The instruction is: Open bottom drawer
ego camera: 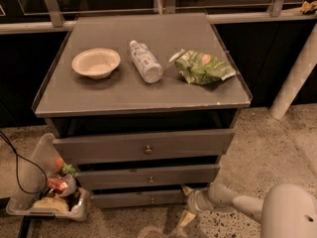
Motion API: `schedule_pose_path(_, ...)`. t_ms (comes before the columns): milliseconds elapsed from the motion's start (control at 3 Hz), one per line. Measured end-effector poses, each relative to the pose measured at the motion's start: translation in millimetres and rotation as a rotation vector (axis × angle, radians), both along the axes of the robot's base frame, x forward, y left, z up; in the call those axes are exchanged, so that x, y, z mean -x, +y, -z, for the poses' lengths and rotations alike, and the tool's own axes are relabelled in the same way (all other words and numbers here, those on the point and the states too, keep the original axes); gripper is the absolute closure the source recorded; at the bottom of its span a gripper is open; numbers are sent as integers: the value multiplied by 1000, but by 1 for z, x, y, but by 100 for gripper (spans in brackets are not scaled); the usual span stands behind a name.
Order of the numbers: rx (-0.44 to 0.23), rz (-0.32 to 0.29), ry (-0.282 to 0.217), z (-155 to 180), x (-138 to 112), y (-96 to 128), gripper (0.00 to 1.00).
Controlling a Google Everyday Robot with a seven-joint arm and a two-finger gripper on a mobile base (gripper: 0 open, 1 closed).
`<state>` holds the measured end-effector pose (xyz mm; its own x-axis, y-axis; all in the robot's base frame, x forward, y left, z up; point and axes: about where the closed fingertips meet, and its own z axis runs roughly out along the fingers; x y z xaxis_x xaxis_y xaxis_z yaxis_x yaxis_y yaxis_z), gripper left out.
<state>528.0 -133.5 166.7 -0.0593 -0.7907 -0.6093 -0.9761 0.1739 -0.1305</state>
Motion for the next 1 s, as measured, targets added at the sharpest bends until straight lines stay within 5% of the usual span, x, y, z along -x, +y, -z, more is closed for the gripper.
schedule_pose_path(333,0,1,-1,0,0,0,0)
schedule_pose_path(1000,0,1,-1,0,0,0,42)
